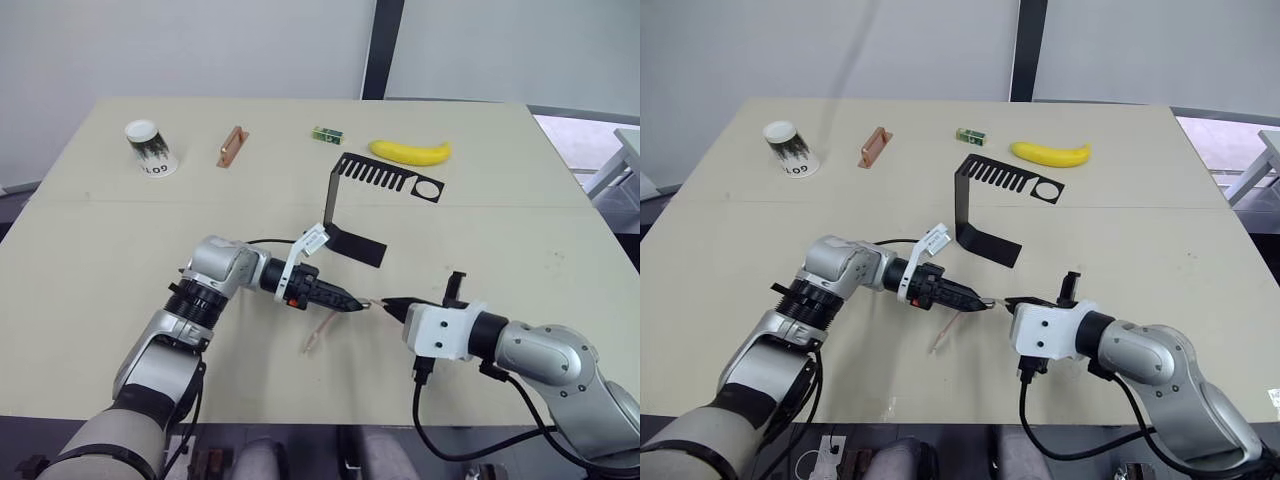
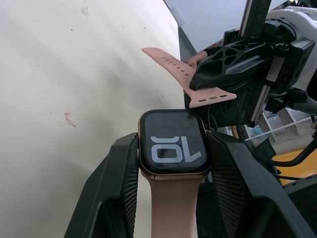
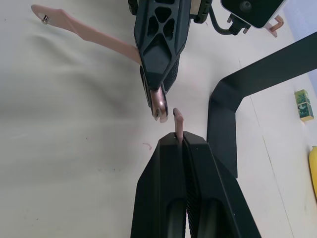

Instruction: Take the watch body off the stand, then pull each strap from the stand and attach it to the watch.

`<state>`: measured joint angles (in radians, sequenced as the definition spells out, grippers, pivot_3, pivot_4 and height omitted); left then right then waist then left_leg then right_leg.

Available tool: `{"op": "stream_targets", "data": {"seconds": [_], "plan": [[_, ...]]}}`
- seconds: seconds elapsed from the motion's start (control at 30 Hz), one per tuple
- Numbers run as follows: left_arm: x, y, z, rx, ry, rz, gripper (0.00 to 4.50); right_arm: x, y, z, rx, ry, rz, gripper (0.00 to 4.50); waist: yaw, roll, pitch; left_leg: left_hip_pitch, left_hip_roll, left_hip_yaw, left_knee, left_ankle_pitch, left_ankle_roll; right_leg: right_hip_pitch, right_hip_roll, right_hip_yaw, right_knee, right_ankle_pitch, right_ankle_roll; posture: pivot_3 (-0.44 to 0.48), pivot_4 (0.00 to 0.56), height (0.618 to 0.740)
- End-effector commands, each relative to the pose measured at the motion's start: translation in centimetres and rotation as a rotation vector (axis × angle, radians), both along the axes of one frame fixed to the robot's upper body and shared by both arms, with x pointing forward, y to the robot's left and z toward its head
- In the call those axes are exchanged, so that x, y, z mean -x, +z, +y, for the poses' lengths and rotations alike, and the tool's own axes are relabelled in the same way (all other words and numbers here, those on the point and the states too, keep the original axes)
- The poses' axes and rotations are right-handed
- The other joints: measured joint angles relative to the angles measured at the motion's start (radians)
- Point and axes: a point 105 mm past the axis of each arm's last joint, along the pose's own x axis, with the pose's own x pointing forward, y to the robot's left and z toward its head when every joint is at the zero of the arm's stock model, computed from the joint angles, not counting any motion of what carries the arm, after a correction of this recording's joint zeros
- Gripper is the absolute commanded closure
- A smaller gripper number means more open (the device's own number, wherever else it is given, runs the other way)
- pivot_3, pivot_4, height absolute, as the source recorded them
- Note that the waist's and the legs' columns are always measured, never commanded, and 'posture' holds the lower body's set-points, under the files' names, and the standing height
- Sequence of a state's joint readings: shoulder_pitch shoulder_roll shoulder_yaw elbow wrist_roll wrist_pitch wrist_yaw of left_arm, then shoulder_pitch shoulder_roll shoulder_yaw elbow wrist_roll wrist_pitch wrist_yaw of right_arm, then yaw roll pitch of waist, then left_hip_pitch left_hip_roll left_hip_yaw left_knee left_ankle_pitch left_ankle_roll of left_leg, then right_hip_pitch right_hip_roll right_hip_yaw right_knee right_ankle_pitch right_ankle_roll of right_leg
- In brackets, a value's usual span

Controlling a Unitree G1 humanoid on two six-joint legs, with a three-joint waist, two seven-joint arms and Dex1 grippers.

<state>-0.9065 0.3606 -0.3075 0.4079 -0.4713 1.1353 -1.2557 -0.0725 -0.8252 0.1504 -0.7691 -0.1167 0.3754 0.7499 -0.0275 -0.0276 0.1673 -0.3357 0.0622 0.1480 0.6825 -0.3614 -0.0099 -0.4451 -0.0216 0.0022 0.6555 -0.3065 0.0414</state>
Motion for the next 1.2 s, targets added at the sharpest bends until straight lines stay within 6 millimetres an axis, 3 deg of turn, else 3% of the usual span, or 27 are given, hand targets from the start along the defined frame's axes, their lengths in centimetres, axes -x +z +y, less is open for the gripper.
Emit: {"op": "stream_targets", "data": {"seconds": [0.03,0.5,1.2], "plan": [[0.06,1.51,-0.41,0.052,-0.014,-0.031,2.90,0.23,0.62,0.28,-0.006,0.014,-0.022,4.50,0.000,0.000,0.000,0.000,0.000,0.000,0.000,0.000,0.000,0.000,0.000,0.000,0.000,0.000,0.000,0.000,0.150,0.740],[-0.45,1.11,-0.02,0.041,0.013,-0.034,2.90,0.99,1.20,-0.60,0.001,-0.002,-0.012,4.50,0.000,0.000,0.000,0.000,0.000,0.000,0.000,0.000,0.000,0.000,0.000,0.000,0.000,0.000,0.000,0.000,0.150,0.740],[-0.14,1.61,-0.45,0.062,-0.002,-0.026,2.90,0.70,0.93,-0.08,-0.007,0.004,-0.014,4.50,0.000,0.000,0.000,0.000,0.000,0.000,0.000,0.000,0.000,0.000,0.000,0.000,0.000,0.000,0.000,0.000,0.150,0.740]]}}
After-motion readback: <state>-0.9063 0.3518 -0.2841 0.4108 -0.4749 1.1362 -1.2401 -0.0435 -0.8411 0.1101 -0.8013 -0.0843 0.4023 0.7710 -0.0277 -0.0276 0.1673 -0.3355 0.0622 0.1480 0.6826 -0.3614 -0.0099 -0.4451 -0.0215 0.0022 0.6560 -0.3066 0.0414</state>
